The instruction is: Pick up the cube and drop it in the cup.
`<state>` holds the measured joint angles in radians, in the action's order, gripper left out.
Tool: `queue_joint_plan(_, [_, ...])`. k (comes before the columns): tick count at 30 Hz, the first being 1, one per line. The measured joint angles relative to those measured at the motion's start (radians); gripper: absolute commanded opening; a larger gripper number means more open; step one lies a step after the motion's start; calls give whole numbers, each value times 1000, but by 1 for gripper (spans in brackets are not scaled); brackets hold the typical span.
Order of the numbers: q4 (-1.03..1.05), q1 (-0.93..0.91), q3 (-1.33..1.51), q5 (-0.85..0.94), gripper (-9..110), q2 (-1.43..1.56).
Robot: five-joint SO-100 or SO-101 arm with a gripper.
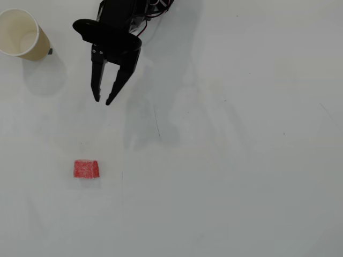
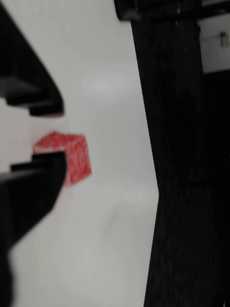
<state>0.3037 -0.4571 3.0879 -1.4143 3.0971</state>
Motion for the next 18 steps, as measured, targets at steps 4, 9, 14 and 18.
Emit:
queue_joint_plan(4, [0, -20, 0, 0, 5, 0])
queue_joint_plan(9, [0, -25, 0, 0, 5, 0])
queue_joint_plan(14, [-29, -25, 0, 0, 5, -40])
queue_joint_plan(18, [-40, -25, -37, 0, 7, -127])
